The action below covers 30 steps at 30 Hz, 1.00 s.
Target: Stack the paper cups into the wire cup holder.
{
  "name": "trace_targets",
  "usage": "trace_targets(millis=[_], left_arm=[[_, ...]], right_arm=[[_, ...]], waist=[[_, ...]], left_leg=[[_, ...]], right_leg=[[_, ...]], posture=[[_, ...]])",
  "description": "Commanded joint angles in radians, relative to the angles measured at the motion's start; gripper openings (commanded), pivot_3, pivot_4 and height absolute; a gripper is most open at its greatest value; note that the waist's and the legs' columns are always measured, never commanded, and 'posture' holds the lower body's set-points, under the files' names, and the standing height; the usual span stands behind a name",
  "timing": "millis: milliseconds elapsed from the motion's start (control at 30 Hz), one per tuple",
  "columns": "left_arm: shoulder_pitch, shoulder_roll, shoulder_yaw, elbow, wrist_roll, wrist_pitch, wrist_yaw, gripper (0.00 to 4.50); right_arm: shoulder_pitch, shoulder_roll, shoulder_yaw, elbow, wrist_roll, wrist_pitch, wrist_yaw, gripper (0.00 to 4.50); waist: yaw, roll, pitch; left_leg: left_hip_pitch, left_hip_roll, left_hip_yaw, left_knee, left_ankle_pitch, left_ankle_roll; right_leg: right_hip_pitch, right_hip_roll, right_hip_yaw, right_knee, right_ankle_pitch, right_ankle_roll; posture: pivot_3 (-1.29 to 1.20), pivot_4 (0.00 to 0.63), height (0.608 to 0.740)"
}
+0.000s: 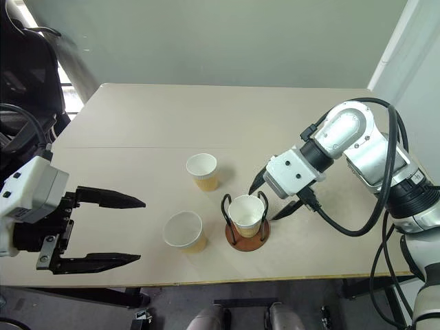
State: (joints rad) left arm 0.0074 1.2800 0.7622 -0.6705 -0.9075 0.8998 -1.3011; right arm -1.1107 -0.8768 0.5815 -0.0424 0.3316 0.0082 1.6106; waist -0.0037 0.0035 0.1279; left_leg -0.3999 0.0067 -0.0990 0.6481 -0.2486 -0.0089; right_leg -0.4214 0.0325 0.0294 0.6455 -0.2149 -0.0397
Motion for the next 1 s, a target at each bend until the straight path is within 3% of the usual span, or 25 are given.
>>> trace_targets(millis=[33, 233, 367, 500, 633, 767, 900, 1000], left_arm=[[-0.025, 0.022, -0.026, 0.016, 0.005, -0.033, -0.007, 4.50], [-0.103, 0.052, -0.193, 0.066, 0.062, -0.137, -0.005, 4.50], [-0.181, 0.068, -0.383, 0.093, 0.173, -0.249, -0.001, 4.50], [-0.293, 0.049, -0.591, 0.094, 0.246, -0.351, -0.068, 4.50], [-0.358, 0.074, -0.689, 0.106, 0.280, -0.400, -0.183, 4.50], [-0.439, 0.084, -0.815, 0.135, 0.341, -0.463, -0.287, 4.50], [-0.444, 0.192, -0.901, 0.155, 0.339, -0.562, -0.313, 4.50], [-0.470, 0.187, -0.941, 0.201, 0.393, -0.606, -0.313, 4.50]], right_arm=[[-0.005, -0.036, -0.044, 0.000, 0.012, 0.013, 0.004, 4.48], [0.033, -0.128, -0.184, -0.004, 0.129, 0.162, 0.004, 4.48], [0.080, -0.243, -0.403, 0.063, 0.340, 0.395, 0.004, 4.48], [0.319, -0.357, -0.721, 0.004, 0.552, 0.629, -0.048, 4.48], [0.478, -0.316, -0.929, -0.119, 0.665, 0.736, -0.186, 4.48], [0.613, -0.272, -1.058, -0.234, 0.728, 0.794, -0.283, 4.48], [0.714, -0.271, -1.129, -0.285, 0.722, 0.805, -0.320, 4.48], [0.745, -0.270, -1.144, -0.305, 0.722, 0.801, -0.336, 4.48]], waist=[[0.001, 0.000, 0.000], [0.007, 0.000, 0.000], [0.015, 0.000, 0.000], [0.029, -0.004, -0.003], [0.012, -0.004, -0.002], [0.010, -0.002, -0.002], [0.009, -0.002, -0.002], [0.010, -0.001, -0.001]], left_leg=[[0.000, 0.000, 0.000, 0.000, 0.000, 0.000], [-0.001, 0.000, 0.000, 0.000, -0.001, -0.001], [-0.002, 0.000, 0.000, 0.000, -0.001, -0.002], [-0.002, 0.000, -0.001, -0.001, -0.004, -0.006], [-0.004, 0.000, 0.002, -0.001, -0.007, -0.008], [0.000, 0.001, 0.001, -0.002, -0.006, -0.005], [0.001, 0.001, 0.001, 0.001, -0.006, -0.003], [0.001, 0.001, 0.001, 0.002, -0.007, -0.001]], right_leg=[[0.000, 0.000, 0.000, 0.000, 0.000, 0.000], [0.000, 0.000, 0.000, -0.001, 0.000, 0.000], [-0.001, 0.000, 0.000, -0.001, 0.000, 0.000], [-0.001, 0.000, 0.000, -0.001, -0.002, 0.002], [0.000, 0.001, 0.003, 0.000, -0.001, 0.009], [0.003, 0.002, 0.001, 0.000, -0.003, 0.011], [0.003, 0.002, 0.002, -0.001, -0.003, 0.012], [0.003, 0.002, 0.002, -0.002, -0.002, 0.014]], posture=[[0.00, 0.150, 0.740], [0.00, 0.150, 0.740], [0.00, 0.150, 0.740], [0.00, 0.150, 0.740], [0.00, 0.150, 0.740], [0.00, 0.150, 0.740], [0.00, 0.150, 0.740], [0.00, 0.150, 0.740]])
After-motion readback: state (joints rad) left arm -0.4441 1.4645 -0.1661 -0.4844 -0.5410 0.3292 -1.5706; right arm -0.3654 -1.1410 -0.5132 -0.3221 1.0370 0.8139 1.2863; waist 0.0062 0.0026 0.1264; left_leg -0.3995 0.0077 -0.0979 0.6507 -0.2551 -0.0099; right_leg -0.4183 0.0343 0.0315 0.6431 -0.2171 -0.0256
